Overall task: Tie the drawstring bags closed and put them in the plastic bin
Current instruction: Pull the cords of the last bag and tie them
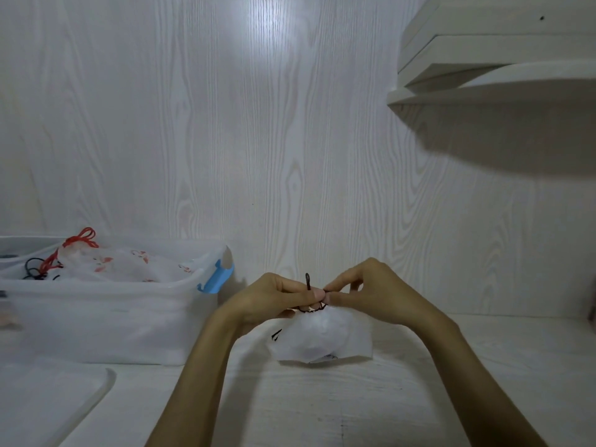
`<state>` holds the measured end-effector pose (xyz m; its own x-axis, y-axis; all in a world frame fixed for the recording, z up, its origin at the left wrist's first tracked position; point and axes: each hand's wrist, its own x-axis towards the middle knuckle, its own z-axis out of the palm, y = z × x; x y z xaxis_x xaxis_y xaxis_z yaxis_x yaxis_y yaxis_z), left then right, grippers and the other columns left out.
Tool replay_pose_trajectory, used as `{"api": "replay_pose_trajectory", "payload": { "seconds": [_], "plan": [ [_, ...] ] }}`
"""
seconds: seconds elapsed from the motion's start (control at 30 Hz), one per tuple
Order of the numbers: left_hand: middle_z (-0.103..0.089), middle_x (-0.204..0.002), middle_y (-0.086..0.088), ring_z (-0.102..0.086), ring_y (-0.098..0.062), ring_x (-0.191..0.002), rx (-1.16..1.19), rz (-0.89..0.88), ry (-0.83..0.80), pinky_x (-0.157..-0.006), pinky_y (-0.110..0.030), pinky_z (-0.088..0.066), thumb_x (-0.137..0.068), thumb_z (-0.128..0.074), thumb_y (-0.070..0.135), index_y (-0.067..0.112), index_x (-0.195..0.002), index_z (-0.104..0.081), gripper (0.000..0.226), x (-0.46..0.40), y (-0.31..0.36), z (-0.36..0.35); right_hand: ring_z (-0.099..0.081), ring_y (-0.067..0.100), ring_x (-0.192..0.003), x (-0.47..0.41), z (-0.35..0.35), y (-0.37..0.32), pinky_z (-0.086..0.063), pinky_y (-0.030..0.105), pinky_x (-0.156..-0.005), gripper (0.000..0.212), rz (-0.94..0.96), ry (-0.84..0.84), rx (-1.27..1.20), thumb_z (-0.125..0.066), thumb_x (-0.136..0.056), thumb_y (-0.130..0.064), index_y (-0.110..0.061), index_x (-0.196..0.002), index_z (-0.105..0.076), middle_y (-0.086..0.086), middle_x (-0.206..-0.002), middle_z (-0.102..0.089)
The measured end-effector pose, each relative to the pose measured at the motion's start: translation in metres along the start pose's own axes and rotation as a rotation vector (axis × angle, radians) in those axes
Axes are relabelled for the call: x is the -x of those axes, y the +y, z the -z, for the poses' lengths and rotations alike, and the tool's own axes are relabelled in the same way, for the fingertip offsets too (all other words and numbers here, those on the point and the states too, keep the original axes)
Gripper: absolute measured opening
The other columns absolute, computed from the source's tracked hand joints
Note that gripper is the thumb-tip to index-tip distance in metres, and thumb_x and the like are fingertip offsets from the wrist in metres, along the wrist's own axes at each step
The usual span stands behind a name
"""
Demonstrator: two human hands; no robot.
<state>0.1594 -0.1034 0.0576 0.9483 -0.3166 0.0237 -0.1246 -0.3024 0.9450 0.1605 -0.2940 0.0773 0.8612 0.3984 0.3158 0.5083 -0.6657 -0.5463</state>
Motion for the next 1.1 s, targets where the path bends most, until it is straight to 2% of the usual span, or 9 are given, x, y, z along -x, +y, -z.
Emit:
{"api": "replay_pose_trajectory", "payload": {
  "seconds": [0.1,0.23,0.33,0.43,0.57,0.67,0.87,1.0,1.1],
  "plan": [
    [-0.07,-0.07,0.011,-0.059,0.004,-0.062,0.051,0.057,0.043,-0.064,-0.012,-0.044,-0.079,-0.071,0.033,0.022,-0.085,-0.078,0.015,-0.001,0.0,-0.002,-0.053,-0.016,-0.054,0.0,0.0,0.003,-0.037,0.009,-0.052,0.005,-0.029,0.069,0.04,-0.074,-0.079,-0.03,-0.026,-0.081,-0.077,-0.021,-0.065,-0.064],
    [-0.067,-0.065,0.007,-0.054,0.001,-0.054,0.182,0.122,0.076,-0.057,-0.012,-0.042,-0.078,-0.072,0.03,0.012,-0.087,-0.077,0.021,-0.001,0.0,-0.002,-0.056,-0.01,-0.065,-0.001,0.001,0.004,-0.042,0.011,-0.062,0.008,0.006,0.079,0.015,-0.07,-0.082,-0.034,-0.032,-0.074,-0.068,-0.018,-0.075,-0.067],
    [-0.069,-0.066,0.005,-0.059,0.002,-0.051,0.396,0.131,0.085,-0.05,-0.011,-0.046,-0.082,-0.069,0.021,0.009,-0.088,-0.074,0.014,-0.001,0.002,-0.004,-0.057,-0.006,-0.076,-0.002,-0.003,0.0,-0.041,0.008,-0.067,0.008,0.077,0.063,-0.17,-0.062,-0.089,-0.027,-0.022,-0.087,-0.067,-0.012,-0.084,-0.068],
    [-0.071,-0.072,0.0,-0.066,-0.001,-0.058,0.621,0.135,0.079,-0.051,-0.011,-0.051,-0.081,-0.067,0.015,0.008,-0.088,-0.075,0.012,0.0,0.004,-0.005,-0.06,-0.004,-0.074,-0.003,-0.007,-0.002,-0.038,0.005,-0.067,0.009,0.122,0.125,-0.289,-0.062,-0.089,-0.024,-0.017,-0.089,-0.068,-0.007,-0.081,-0.07],
    [-0.072,-0.08,-0.002,-0.07,-0.004,-0.07,0.744,0.113,0.08,-0.06,-0.013,-0.056,-0.064,-0.072,0.018,0.01,-0.079,-0.078,0.018,-0.001,0.003,-0.001,-0.051,-0.001,-0.075,-0.003,-0.004,0.001,-0.035,0.01,-0.068,0.008,0.174,0.298,-0.142,-0.07,-0.081,-0.032,-0.04,-0.082,-0.071,-0.017,-0.074,-0.067],
    [-0.072,-0.075,-0.006,-0.07,-0.008,-0.065,0.81,0.115,0.096,-0.059,-0.016,-0.057,-0.068,-0.071,0.012,0.007,-0.078,-0.077,0.013,0.001,0.005,0.0,-0.049,0.005,-0.076,0.001,0.004,0.0,-0.036,0.017,-0.068,0.013,0.181,0.291,-0.025,-0.073,-0.076,-0.035,-0.047,-0.08,-0.07,-0.015,-0.071,-0.065],
    [-0.074,-0.082,-0.007,-0.07,-0.008,-0.069,0.593,0.123,0.11,-0.065,-0.015,-0.057,-0.079,-0.068,0.001,0.009,-0.083,-0.075,0.011,0.004,0.005,0.002,-0.057,-0.004,-0.066,0.009,0.012,-0.014,-0.041,0.013,-0.062,0.006,0.15,0.001,0.007,-0.073,-0.079,-0.034,-0.031,-0.083,-0.076,-0.025,-0.063,-0.064],
    [-0.074,-0.079,-0.005,-0.069,-0.006,-0.067,0.422,0.126,0.068,-0.063,-0.014,-0.056,-0.078,-0.07,0.001,0.011,-0.079,-0.075,0.012,0.008,0.008,0.003,-0.053,0.007,-0.07,0.007,0.014,-0.013,-0.045,0.021,-0.071,0.012,0.142,0.112,0.041,-0.06,-0.089,-0.033,-0.036,-0.099,-0.067,-0.018,-0.089,-0.064],
    [-0.075,-0.079,-0.003,-0.07,-0.006,-0.068,0.32,0.123,0.048,-0.061,-0.013,-0.054,-0.079,-0.069,0.002,0.014,-0.078,-0.075,0.014,0.009,0.01,0.002,-0.056,0.019,-0.087,0.006,0.005,-0.012,-0.045,0.021,-0.081,0.03,0.123,-0.071,0.082,-0.056,-0.093,-0.023,-0.034,-0.121,-0.058,-0.021,-0.103,-0.054]
  ]
}}
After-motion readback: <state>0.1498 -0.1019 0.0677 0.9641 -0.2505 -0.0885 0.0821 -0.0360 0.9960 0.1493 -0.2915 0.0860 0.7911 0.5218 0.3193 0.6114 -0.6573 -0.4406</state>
